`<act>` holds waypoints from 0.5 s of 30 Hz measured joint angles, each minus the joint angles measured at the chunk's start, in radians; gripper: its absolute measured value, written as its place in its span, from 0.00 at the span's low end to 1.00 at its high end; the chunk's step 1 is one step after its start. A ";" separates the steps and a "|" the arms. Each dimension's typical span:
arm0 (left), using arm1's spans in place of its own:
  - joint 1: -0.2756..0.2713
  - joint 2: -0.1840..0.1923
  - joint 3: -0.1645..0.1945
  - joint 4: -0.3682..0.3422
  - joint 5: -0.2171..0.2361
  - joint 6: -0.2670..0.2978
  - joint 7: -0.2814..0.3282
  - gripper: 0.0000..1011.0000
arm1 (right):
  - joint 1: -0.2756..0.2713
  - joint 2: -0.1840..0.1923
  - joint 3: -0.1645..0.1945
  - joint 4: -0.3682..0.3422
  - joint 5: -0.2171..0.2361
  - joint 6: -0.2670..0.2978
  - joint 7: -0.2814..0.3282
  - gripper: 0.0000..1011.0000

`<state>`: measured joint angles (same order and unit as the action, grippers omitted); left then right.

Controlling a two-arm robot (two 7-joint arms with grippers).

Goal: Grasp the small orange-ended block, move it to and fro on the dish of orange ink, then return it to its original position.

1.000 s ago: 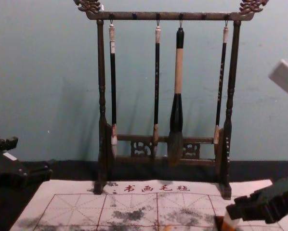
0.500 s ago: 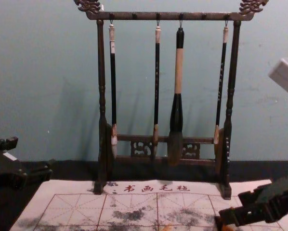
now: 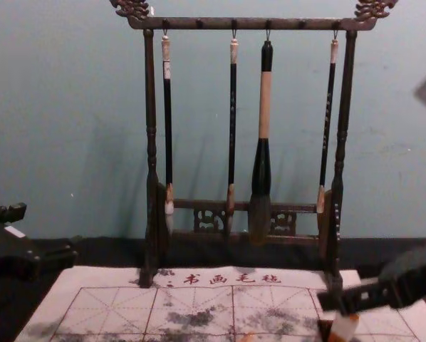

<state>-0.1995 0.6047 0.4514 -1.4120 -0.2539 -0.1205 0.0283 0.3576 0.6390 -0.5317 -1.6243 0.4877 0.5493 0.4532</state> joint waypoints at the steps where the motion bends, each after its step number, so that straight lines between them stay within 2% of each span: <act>1: 0.000 0.000 0.000 0.000 0.000 0.000 0.000 0.99 | -0.011 -0.001 0.011 -0.005 0.005 -0.026 -0.005 0.99; 2: 0.000 0.000 0.000 0.000 0.000 0.000 0.000 0.99 | -0.024 -0.002 0.023 -0.009 0.007 -0.051 -0.013 0.99; 3: 0.000 0.000 0.000 0.000 0.000 0.000 0.000 0.99 | -0.054 -0.006 0.047 -0.020 0.006 -0.118 -0.035 0.99; 5: 0.000 0.000 0.000 0.000 0.000 0.000 0.000 0.99 | -0.088 -0.013 0.074 -0.026 0.002 -0.195 -0.065 0.99; 6: 0.000 0.000 0.000 0.000 0.000 0.000 0.000 0.99 | -0.122 -0.025 0.101 -0.028 -0.002 -0.258 -0.094 0.99; 9: 0.000 0.000 0.000 0.000 0.000 0.000 0.000 0.99 | -0.173 -0.048 0.139 -0.023 -0.011 -0.349 -0.147 0.99; 10: 0.000 0.000 0.000 0.000 0.000 0.000 0.000 0.99 | -0.202 -0.064 0.160 -0.013 -0.020 -0.397 -0.180 0.99; 15: 0.000 0.000 0.000 0.000 0.000 0.000 0.000 0.99 | -0.274 -0.114 0.202 0.037 -0.057 -0.520 -0.264 0.99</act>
<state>-0.1995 0.6047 0.4514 -1.4120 -0.2539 -0.1205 0.0283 0.0840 0.5247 -0.3297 -1.5872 0.4304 0.0296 0.1894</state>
